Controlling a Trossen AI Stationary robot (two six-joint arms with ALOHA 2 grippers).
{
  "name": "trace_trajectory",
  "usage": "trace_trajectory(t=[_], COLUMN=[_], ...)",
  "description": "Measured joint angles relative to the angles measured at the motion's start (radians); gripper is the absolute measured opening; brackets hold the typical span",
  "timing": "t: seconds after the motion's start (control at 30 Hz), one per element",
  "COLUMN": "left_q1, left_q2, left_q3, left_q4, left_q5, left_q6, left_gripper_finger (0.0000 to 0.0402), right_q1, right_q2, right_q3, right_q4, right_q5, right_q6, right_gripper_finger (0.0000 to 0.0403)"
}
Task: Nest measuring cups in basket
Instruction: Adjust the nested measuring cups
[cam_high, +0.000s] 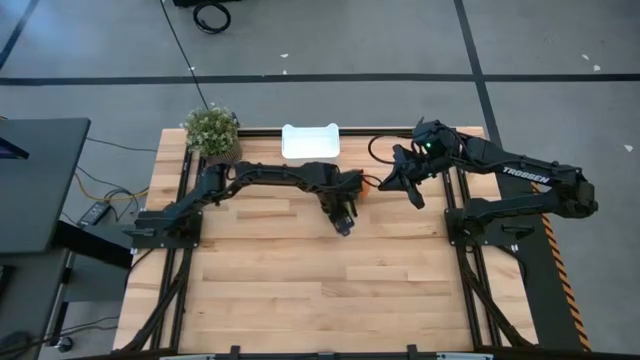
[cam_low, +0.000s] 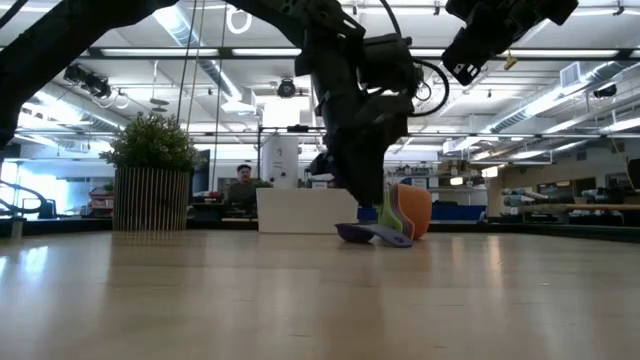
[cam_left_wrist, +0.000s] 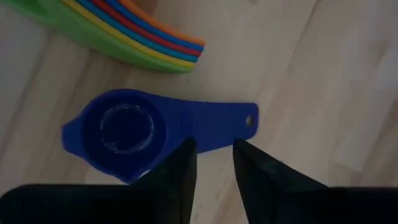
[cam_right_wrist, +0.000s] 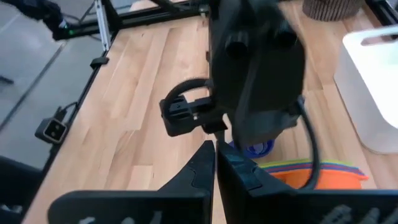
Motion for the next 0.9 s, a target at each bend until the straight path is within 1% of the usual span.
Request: trace_trajectory(t=[0.13, 0.3, 0.5, 0.7, 0.77, 0.9], left_q1=[0.014, 0.021, 0.019, 0.012, 0.008, -0.001], left_q2=[-0.032, -0.096, -0.212, -0.314, -0.342, -0.394], left_q3=[0.018, 0.042, 0.043, 0.044, 0.044, 0.044], left_q4=[-0.030, -0.051, -0.074, -0.153, -0.174, -0.212], left_q5=[0.005, -0.044, -0.152, -0.293, -0.328, -0.365], left_q6=[-0.002, -0.002, 0.000, -0.022, -0.031, -0.094], left_gripper_finger=[0.0111, 0.0111, 0.0111, 0.0111, 0.0111, 0.0111], right_q1=[0.000, 0.002, 0.008, 0.008, 0.008, 0.009], right_q2=[0.000, -0.001, -0.001, 0.000, 0.000, 0.000], right_q3=[0.000, 0.000, 0.000, 0.000, 0.000, 0.000], right_q4=[0.017, 0.033, 0.029, 0.083, 0.096, 0.107], right_q5=[0.000, 0.000, 0.000, 0.001, 0.001, 0.021], right_q6=[0.023, 0.036, 0.196, 0.223, 0.222, 0.233], right_gripper_finger=[0.0023, 0.0023, 0.0023, 0.0023, 0.0023, 0.0023])
